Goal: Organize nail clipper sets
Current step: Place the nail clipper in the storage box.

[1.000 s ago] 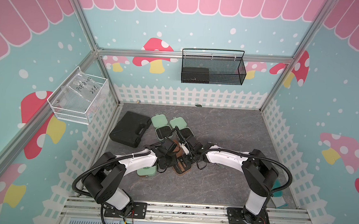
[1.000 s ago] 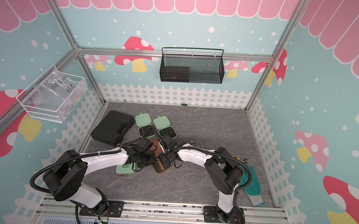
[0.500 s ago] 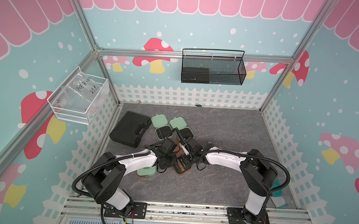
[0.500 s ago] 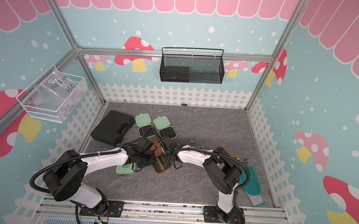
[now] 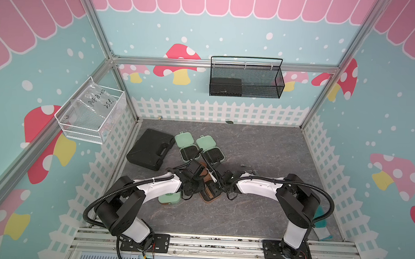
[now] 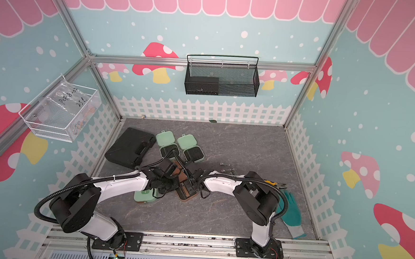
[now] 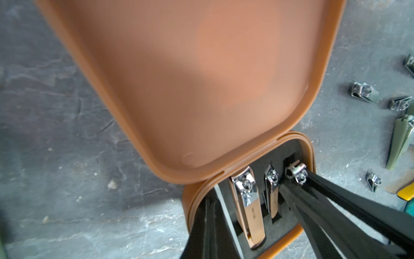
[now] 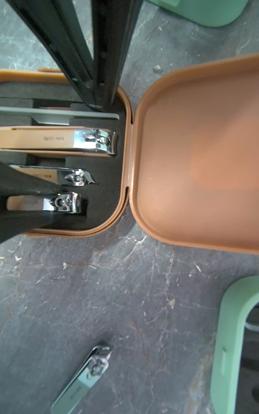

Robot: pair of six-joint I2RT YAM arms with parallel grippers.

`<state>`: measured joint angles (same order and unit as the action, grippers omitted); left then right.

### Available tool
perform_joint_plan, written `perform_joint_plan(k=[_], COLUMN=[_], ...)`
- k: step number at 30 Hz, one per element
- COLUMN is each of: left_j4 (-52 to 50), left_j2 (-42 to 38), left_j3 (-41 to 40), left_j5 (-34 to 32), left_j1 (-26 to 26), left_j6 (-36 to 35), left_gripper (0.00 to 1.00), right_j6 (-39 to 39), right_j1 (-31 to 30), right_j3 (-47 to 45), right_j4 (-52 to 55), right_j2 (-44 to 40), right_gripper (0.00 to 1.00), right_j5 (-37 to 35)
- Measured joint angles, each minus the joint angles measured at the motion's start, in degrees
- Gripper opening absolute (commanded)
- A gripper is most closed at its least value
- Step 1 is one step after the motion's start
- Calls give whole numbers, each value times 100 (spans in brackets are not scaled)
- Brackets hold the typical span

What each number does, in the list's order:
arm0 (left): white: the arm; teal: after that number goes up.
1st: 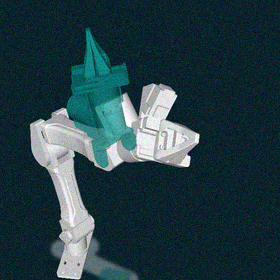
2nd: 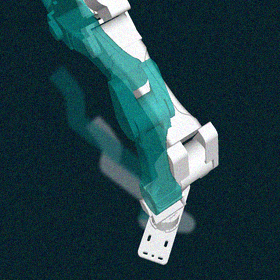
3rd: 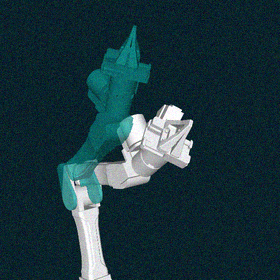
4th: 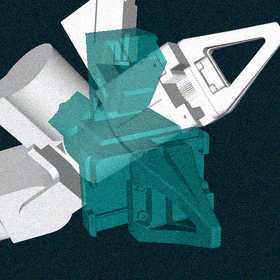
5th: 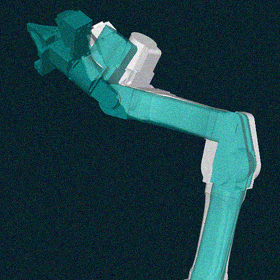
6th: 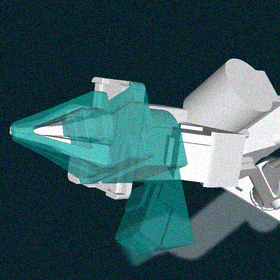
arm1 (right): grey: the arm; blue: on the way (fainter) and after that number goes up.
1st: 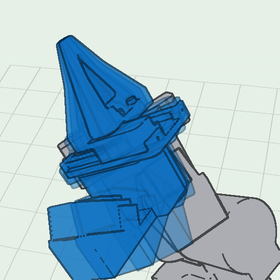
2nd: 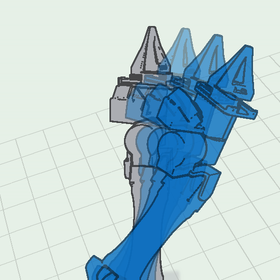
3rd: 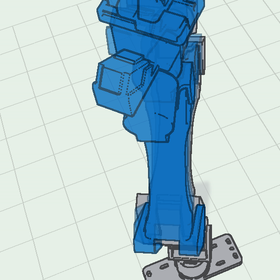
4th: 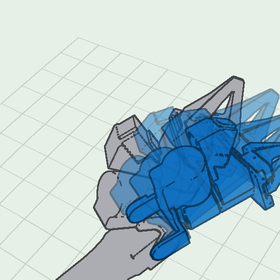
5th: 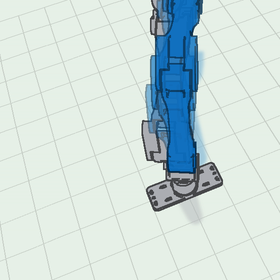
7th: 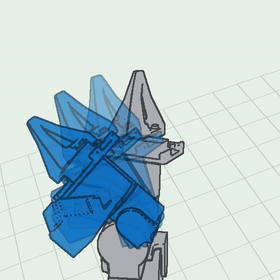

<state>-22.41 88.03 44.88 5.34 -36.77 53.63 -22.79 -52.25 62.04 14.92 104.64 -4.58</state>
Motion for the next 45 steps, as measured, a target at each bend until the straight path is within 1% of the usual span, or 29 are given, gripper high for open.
perform_joint_plan(k=[3,12,24,36,41,45], left_j4=[15,24,26,39,50,52], left_j2=[-13,-20,-28,-28,-28,-28], left_j3=[-20,-28,-35,-42,-50,-50], left_j5=[0,7,87,90,92,92], left_j1=[-2,0,-7,-4,-4,-4], left_j6=[0,9,15,15,15,15], left_gripper=[0,0,0,0,0,0], right_j6=[2,-24,-238,-804,-898,-907], right_j1=[-55,-81,-129,-306,-334,-337], right_j3=[-39,9,267,538,566,566], right_j4=[-22,57,505,804,835,839], right_j2=[-2,2,107,356,378,372], right_gripper=[0,10,9,9,14,21], right_j5=[-105,-227,-319,-815,-896,-894])
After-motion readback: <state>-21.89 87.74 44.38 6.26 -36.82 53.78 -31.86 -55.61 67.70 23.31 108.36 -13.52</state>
